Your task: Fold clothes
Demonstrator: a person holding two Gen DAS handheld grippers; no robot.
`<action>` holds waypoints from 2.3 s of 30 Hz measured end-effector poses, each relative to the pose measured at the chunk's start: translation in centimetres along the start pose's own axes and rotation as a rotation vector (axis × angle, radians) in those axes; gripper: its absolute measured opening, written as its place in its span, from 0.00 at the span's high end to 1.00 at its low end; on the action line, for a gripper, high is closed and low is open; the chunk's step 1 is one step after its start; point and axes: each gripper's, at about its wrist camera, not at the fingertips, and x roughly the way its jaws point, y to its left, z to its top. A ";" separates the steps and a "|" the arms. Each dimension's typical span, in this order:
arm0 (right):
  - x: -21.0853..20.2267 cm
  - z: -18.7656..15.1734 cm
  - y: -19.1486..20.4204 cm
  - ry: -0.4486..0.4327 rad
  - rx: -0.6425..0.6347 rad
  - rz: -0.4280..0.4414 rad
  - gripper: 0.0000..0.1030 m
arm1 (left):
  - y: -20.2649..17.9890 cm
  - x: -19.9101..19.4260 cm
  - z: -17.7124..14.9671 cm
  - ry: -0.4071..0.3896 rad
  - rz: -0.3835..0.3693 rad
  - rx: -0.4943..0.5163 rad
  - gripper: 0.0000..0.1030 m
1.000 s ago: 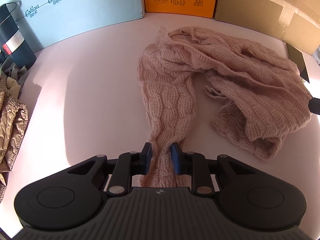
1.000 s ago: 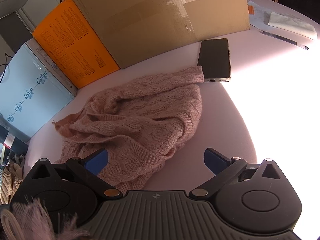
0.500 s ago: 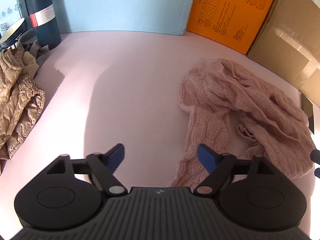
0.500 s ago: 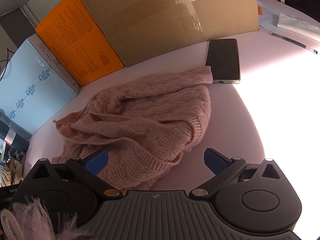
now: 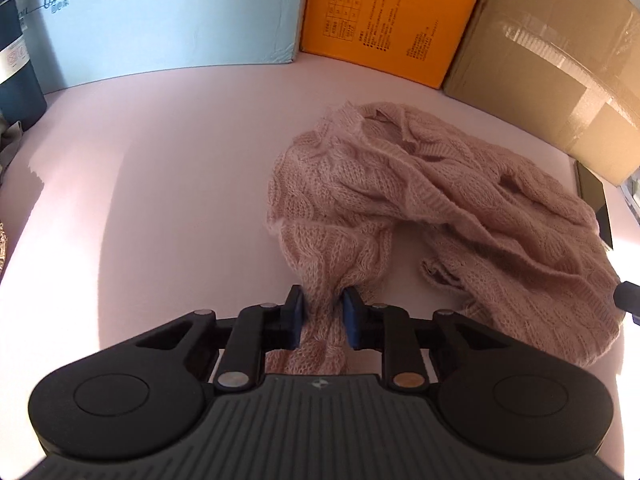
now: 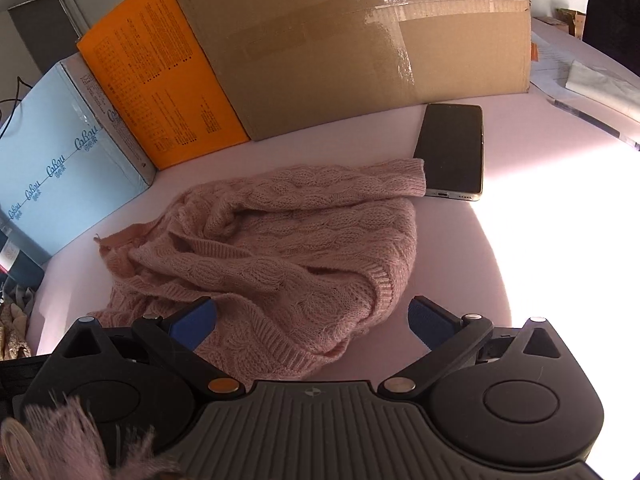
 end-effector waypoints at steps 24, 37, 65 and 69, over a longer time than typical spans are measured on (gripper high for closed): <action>-4.2 9.8 0.2 -0.099 -0.270 0.034 0.00 | 6.6 -9.7 14.1 -0.292 0.205 0.174 0.16; -4.0 13.2 -0.8 -0.131 -0.352 0.031 0.00 | -8.5 -4.4 -1.3 -0.038 -0.278 0.688 0.15; 3.9 7.4 0.3 -0.014 -0.361 0.135 0.00 | 5.8 -13.5 -1.8 -0.085 0.025 0.320 0.69; 5.2 7.2 2.9 0.024 -0.387 0.191 0.00 | 4.2 -13.7 -1.5 -0.160 -0.007 0.343 0.25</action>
